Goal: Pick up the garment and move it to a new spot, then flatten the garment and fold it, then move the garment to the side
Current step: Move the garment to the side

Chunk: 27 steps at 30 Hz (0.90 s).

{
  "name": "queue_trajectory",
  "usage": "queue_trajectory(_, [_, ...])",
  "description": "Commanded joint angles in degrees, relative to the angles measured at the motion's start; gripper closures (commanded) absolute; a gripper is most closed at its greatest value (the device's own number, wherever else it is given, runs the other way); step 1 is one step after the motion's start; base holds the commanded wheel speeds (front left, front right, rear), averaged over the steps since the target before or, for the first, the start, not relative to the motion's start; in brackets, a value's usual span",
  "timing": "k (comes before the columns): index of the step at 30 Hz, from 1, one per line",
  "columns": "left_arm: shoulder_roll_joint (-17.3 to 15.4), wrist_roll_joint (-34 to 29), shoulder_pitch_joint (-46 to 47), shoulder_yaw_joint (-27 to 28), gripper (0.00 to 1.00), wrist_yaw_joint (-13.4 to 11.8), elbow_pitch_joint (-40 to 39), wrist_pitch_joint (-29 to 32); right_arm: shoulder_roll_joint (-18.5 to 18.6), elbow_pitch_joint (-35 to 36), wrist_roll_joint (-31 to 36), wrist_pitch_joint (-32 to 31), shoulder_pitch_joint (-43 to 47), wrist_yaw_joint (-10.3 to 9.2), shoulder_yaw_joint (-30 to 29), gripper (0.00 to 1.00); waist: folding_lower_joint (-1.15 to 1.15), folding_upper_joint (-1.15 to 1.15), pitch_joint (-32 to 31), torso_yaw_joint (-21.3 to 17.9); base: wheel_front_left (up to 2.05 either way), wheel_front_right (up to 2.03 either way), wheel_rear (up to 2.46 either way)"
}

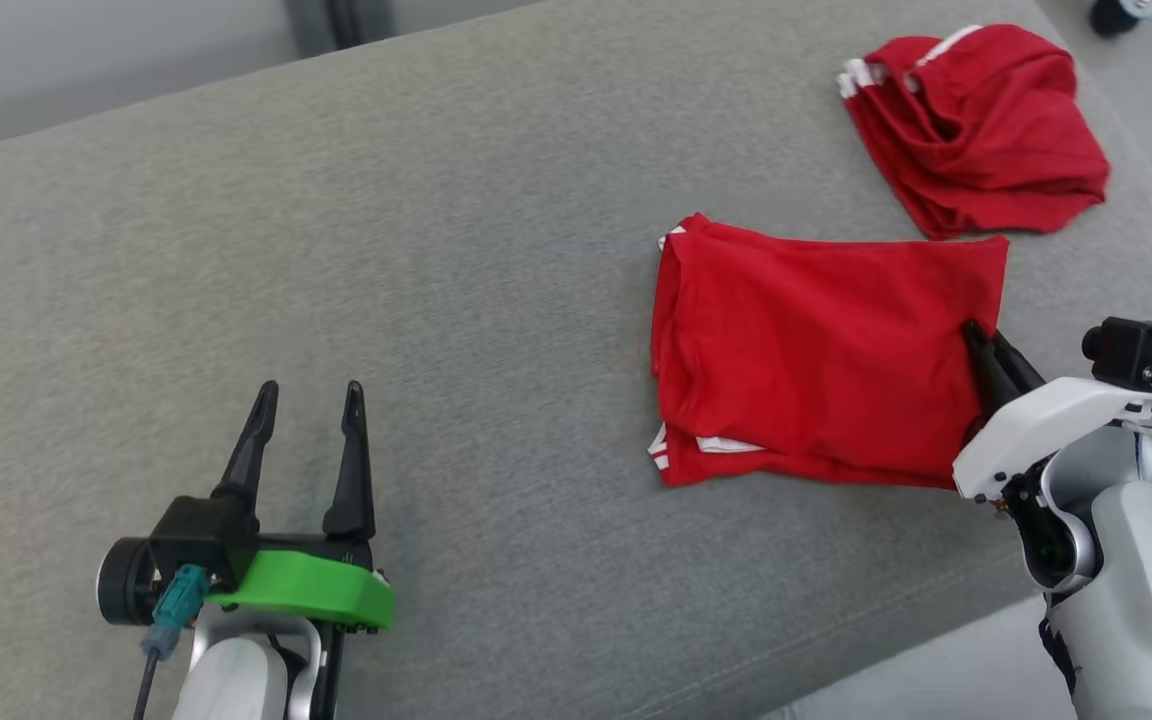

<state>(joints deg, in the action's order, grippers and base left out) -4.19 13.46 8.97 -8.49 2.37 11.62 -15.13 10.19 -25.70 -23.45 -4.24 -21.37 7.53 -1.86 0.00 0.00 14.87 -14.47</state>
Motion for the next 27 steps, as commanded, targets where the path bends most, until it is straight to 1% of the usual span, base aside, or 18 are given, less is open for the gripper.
queue_trajectory(1, [-0.60,-0.49,1.17,-0.21,0.00,0.19,0.35,0.05,-0.30,-0.13,0.48,0.65,-0.77,-0.09,-0.13,1.00,0.00,0.00,2.46,-8.80,0.00,0.00,0.00])
queue_trajectory(4, [-0.72,-0.70,1.53,-0.80,0.00,0.46,0.74,0.05,-0.73,-0.48,0.74,1.44,-1.33,-0.09,-0.10,1.00,0.00,0.00,2.50,-9.30,0.00,0.00,0.00])
queue_trajectory(8, [-0.74,-0.72,1.80,-1.48,0.00,0.53,0.92,0.16,-0.06,-0.87,1.68,2.56,-2.15,-0.09,0.49,1.00,0.00,0.00,2.31,-8.04,0.00,0.00,0.00])
queue_trajectory(13, [-0.53,-0.33,1.47,-1.81,0.00,-0.07,0.27,0.13,2.02,-0.67,3.50,3.44,-4.64,-0.09,1.24,1.00,0.00,0.00,2.11,-4.49,0.00,0.00,0.00])
queue_trajectory(19, [-0.12,0.08,1.38,-2.34,0.00,-0.43,-0.24,0.09,5.42,-0.31,5.99,1.69,-10.57,-0.09,0.95,1.00,0.00,0.00,2.47,0.20,0.00,0.00,0.00])
queue_trajectory(24, [0.24,0.57,1.69,-2.77,0.00,-0.72,-0.37,0.05,6.96,-1.41,7.36,-0.58,-16.08,-0.09,-1.29,1.00,0.00,0.00,2.92,3.69,0.00,0.00,0.00])
queue_trajectory(27, [0.46,0.92,2.02,-2.81,0.00,-0.90,-0.67,0.04,8.49,-2.67,8.57,-1.94,-19.22,-0.09,-3.77,1.00,0.00,0.00,3.12,5.81,0.00,0.00,0.00])
